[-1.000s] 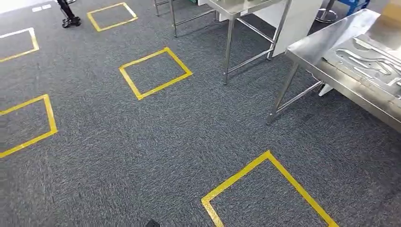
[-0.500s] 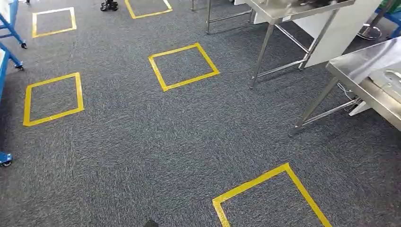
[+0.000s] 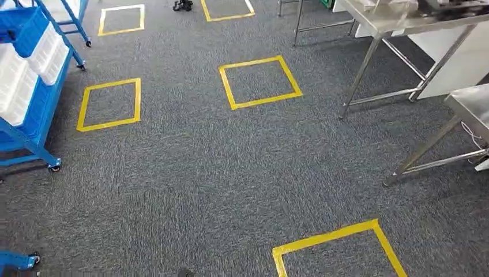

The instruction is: Take the parts from the cabinet and place them on the table.

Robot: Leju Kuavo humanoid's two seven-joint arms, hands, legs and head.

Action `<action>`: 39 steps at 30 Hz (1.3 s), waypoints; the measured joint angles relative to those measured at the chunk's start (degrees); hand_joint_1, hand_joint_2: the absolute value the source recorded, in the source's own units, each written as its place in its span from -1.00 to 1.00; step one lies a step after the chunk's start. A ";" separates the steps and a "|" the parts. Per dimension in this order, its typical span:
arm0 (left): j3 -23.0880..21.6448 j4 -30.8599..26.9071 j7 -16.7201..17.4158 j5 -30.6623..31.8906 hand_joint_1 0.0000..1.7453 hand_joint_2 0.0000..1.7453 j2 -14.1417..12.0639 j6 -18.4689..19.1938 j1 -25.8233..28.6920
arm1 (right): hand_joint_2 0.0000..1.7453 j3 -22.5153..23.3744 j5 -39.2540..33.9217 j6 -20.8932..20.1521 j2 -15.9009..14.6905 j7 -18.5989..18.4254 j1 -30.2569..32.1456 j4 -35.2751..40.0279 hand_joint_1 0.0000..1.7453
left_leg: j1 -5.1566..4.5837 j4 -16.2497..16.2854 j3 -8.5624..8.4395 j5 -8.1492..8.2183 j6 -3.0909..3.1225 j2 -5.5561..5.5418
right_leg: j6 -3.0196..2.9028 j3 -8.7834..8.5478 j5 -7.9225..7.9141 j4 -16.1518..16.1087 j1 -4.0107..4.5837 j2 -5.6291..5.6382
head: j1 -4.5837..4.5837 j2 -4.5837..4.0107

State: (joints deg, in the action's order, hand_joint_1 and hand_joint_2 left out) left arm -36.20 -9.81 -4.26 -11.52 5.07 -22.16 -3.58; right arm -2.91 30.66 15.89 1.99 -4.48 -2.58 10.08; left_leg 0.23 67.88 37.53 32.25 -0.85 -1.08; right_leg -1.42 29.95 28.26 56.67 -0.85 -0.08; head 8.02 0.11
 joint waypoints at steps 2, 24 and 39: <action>0.00 0.00 0.22 0.00 -1.00 -1.00 0.00 0.00 0.08 | -1.00 -0.09 0.13 -0.02 -0.07 -0.15 0.04 -0.02 -1.00 | 0.22 7.70 3.42 2.73 -0.32 0.39 | -0.09 0.08 0.07 0.09 0.22 -1.75 | -0.02 0.00; 0.07 0.04 0.22 0.11 -1.00 -1.00 -0.09 -0.20 -0.07 | -1.00 -1.22 1.23 0.35 0.20 0.00 -0.30 -0.07 -1.00 | -0.21 -10.41 -5.30 -6.27 1.68 -5.00 | 1.85 1.01 0.16 1.35 -0.15 5.26 | -0.07 0.00; 0.07 0.04 1.20 0.17 -1.00 -1.00 -0.15 0.26 -0.83 | -1.00 -1.84 3.74 0.48 0.22 -0.81 -0.50 -0.09 -1.00 | -0.15 -10.56 -6.49 -5.17 0.68 4.04 | 0.92 0.12 0.41 0.77 0.82 -5.45 | -0.07 0.00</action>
State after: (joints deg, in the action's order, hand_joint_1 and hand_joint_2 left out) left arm -36.13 -9.77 -3.06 -11.34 4.92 -21.90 -4.41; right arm -4.74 34.41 16.37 2.21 -5.29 -3.09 9.99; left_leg 0.07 57.32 31.04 27.08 -0.17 2.95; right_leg -0.50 30.06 28.67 57.44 -0.03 -5.53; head 7.96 0.11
